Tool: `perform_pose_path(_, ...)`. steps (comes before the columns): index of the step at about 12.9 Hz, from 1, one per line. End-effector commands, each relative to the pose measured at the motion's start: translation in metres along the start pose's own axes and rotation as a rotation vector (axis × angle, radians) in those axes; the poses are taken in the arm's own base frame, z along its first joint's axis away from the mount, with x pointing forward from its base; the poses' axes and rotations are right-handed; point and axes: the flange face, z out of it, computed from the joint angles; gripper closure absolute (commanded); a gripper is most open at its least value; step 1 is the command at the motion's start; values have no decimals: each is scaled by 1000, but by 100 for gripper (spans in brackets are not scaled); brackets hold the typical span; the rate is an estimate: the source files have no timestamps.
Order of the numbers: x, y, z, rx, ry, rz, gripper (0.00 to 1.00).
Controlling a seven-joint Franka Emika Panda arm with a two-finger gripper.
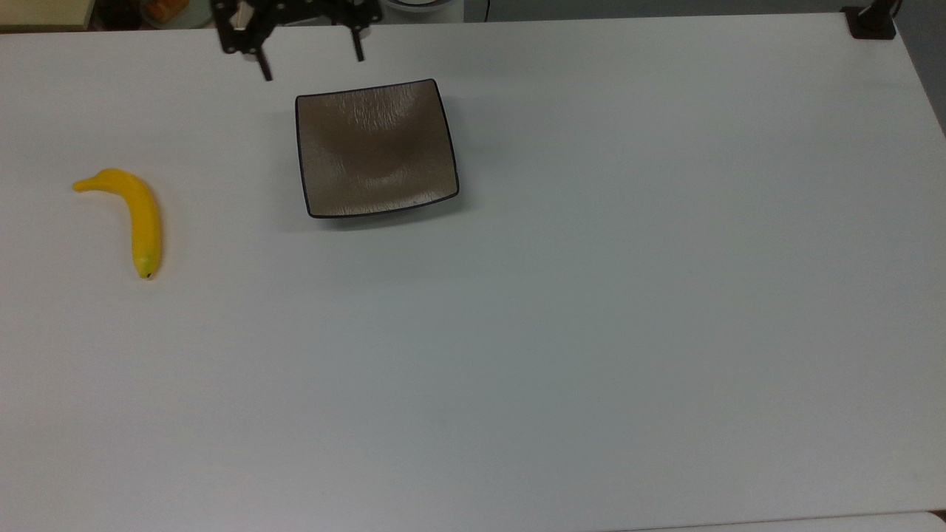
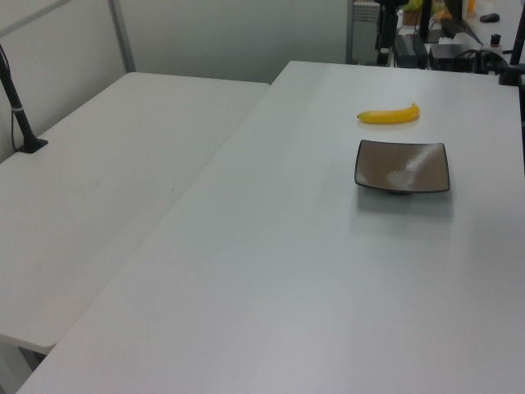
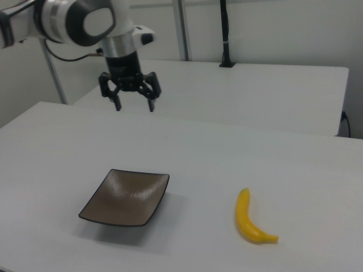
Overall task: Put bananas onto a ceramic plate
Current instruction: 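Move the open gripper from its start pose toward the yellow banana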
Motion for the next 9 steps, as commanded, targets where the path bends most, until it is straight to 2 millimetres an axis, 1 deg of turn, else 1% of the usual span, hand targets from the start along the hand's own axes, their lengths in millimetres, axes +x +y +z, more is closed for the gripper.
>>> perform_pose_path(1, 18, 63, 4, 1, -50, 18, 0)
perform_pose_path(2, 15, 89, 25, 10, -73, 50, 0)
perform_pose_path(4, 7, 132, 39, 5, -75, 38, 0)
perform_pose_path(7, -4, 169, 58, 10, -90, 59, 0)
perform_pose_path(8, -14, 191, 74, 21, -109, 72, 0)
perform_pose_path(9, -16, 199, 79, 12, -102, 80, 0)
